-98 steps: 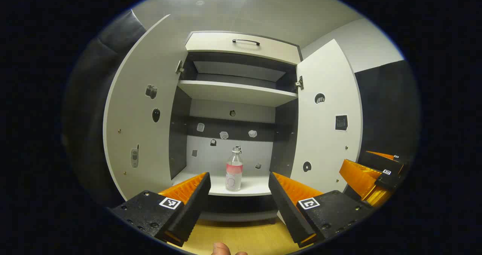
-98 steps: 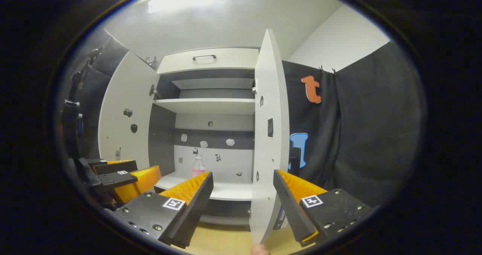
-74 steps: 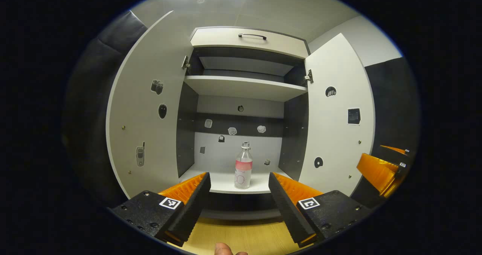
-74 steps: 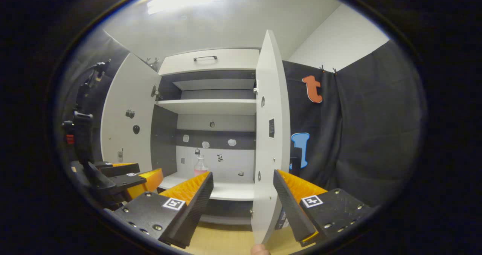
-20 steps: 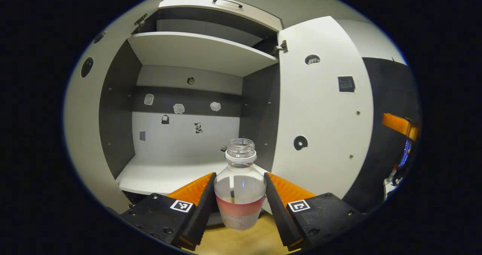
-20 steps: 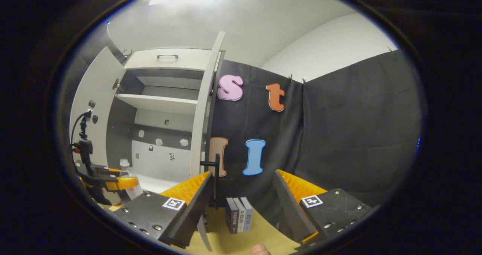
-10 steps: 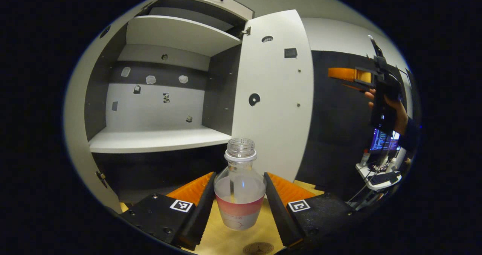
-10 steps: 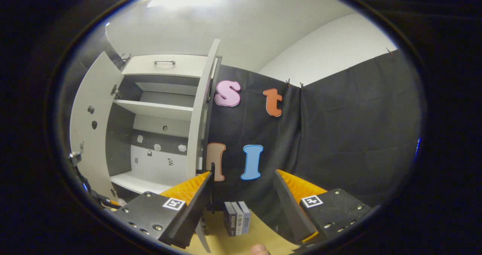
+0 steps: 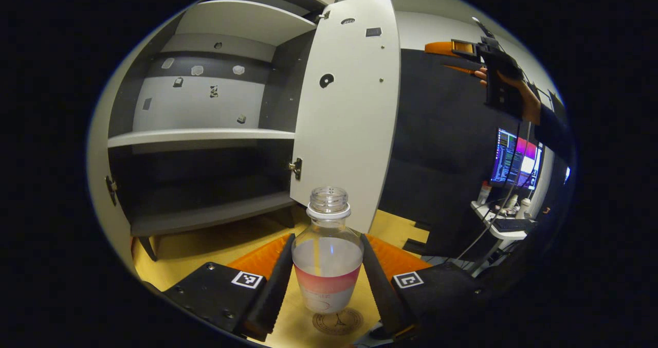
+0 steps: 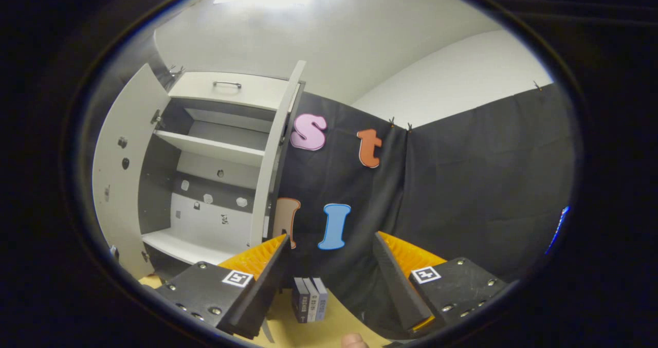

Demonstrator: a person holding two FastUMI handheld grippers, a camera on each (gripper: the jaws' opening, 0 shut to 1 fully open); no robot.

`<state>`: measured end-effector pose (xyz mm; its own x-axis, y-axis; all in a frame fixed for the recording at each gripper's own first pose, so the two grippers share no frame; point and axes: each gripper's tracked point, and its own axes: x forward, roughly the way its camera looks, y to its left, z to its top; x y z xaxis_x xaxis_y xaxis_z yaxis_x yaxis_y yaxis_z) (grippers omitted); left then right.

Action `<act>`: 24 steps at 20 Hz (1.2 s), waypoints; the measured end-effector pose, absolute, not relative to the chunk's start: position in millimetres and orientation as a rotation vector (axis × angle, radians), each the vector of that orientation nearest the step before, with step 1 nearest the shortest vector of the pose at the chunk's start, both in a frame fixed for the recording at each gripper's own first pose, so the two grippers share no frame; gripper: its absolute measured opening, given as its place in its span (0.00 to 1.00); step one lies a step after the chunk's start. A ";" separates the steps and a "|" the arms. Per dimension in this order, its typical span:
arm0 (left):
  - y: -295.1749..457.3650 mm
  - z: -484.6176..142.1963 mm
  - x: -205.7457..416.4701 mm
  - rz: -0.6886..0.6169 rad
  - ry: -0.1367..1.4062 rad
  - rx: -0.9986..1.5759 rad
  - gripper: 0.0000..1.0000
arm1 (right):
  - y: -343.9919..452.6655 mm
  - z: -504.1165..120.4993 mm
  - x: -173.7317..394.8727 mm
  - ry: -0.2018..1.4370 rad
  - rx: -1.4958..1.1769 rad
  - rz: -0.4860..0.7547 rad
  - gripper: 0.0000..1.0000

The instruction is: Grasp the bottle in the cabinet with the left hand and place it on the coaster, then close the right door with the right hand and the left door with the left hand.

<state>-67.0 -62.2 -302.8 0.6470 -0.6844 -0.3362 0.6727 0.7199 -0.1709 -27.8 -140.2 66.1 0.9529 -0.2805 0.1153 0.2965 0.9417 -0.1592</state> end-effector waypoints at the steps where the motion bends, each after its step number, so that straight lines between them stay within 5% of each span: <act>1: -62.2 -311.0 -73.2 -0.780 0.412 -0.036 0.77 | -139.3 66.8 -27.2 -0.093 -0.184 -0.293 0.96; 12: -63.3 -389.9 -92.1 -0.699 0.509 -0.092 0.78 | -144.1 69.0 -28.5 -0.090 -0.147 -0.288 0.96; 19: -65.8 -389.5 -97.3 -0.672 0.486 -0.090 0.79 | -141.7 62.9 -29.6 -0.074 -0.180 -0.276 0.92; 24: -69.0 -383.9 -104.9 -0.657 0.482 -0.084 0.80 | -140.1 57.6 -28.9 -0.065 -0.191 -0.268 0.99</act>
<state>-104.9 -69.0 -383.9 0.6859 -0.6054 -0.4038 0.5670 0.7924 -0.2248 -28.9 -140.1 57.6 0.9623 -0.2569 0.0895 0.2692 0.9464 -0.1786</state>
